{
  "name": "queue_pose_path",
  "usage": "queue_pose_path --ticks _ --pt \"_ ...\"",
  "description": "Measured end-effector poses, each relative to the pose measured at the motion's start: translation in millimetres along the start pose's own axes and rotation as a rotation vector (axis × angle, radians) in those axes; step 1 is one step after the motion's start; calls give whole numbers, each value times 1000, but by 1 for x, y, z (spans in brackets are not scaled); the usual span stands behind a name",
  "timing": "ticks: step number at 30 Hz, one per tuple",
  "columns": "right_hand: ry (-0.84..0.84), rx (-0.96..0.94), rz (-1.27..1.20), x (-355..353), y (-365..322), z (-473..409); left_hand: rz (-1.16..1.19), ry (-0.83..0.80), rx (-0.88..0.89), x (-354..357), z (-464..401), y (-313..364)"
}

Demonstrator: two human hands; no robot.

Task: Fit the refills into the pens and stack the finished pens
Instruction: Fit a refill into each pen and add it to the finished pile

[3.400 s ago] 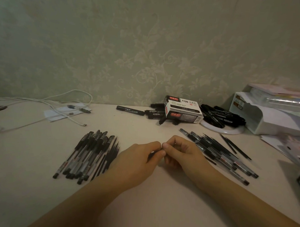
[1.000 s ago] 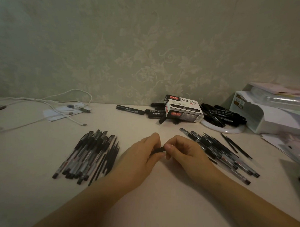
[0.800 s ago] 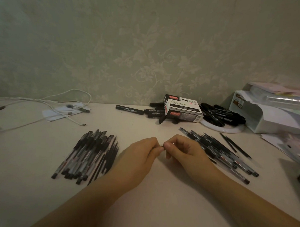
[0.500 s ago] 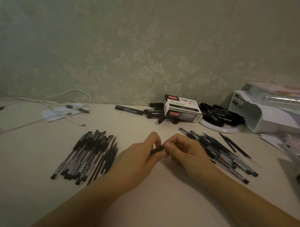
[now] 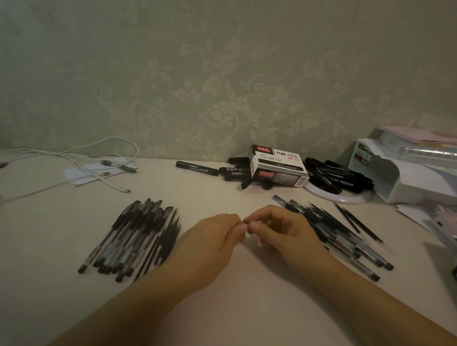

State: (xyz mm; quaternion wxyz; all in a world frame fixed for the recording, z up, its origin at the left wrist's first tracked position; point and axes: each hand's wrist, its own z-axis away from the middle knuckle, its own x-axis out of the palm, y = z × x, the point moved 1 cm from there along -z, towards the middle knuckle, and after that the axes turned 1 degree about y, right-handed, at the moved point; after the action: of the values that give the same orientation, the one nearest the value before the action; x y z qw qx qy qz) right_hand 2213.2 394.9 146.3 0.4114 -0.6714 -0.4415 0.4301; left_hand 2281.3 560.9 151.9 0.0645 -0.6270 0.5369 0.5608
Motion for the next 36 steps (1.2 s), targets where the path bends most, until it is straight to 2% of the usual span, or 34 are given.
queue_pose_path --ticks 19,25,36 --pt "-7 -12 94 0 -1 2 29 -50 26 0 1 1" --pt "-11 -35 123 0 -1 2 26 -71 -7 -1 1 0" --pt "-14 -32 115 0 0 2 157 -78 -73 -2 2 0"
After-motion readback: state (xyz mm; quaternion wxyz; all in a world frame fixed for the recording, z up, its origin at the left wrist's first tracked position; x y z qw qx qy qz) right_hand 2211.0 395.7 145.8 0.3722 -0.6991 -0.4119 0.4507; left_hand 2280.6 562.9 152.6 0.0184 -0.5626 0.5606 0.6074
